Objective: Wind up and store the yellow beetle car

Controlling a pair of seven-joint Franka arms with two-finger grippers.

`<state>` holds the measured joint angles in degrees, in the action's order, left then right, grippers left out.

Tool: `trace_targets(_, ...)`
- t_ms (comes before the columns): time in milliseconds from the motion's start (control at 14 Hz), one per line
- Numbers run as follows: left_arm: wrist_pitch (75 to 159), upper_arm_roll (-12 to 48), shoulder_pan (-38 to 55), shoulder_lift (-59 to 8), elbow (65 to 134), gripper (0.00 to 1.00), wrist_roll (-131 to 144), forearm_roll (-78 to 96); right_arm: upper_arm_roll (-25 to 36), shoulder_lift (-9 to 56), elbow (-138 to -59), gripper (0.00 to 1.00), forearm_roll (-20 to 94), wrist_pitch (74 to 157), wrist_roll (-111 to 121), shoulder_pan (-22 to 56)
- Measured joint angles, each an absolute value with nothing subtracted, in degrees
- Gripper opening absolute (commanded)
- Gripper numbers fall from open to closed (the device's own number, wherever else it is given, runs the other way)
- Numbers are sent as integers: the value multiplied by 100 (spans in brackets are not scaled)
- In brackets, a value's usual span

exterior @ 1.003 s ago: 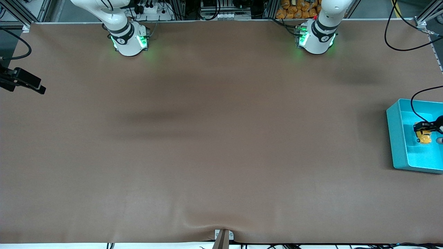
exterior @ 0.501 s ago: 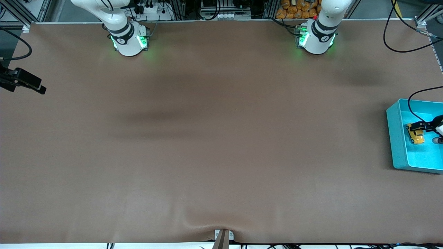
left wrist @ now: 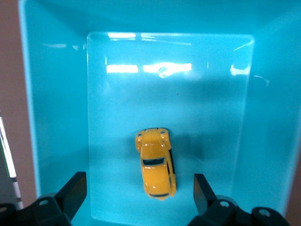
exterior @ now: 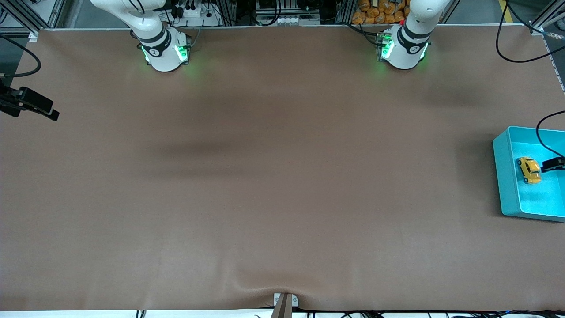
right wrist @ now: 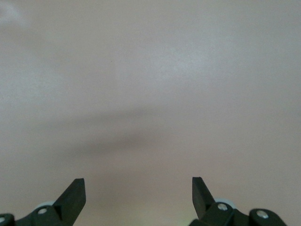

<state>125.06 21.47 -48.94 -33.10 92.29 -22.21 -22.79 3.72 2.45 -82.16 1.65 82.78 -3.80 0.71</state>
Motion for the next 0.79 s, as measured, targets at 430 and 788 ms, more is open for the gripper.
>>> trace_targets(430,11370,2935,-4863,-2501,9238,100,-1294,-2279,372,246,-8217,100,165,8278,-380,71)
trace_targets(788,10738,3547,-4894,-2133,9242,100,-581,-2278,373,246,-8217,100,165,8278,-380,71)
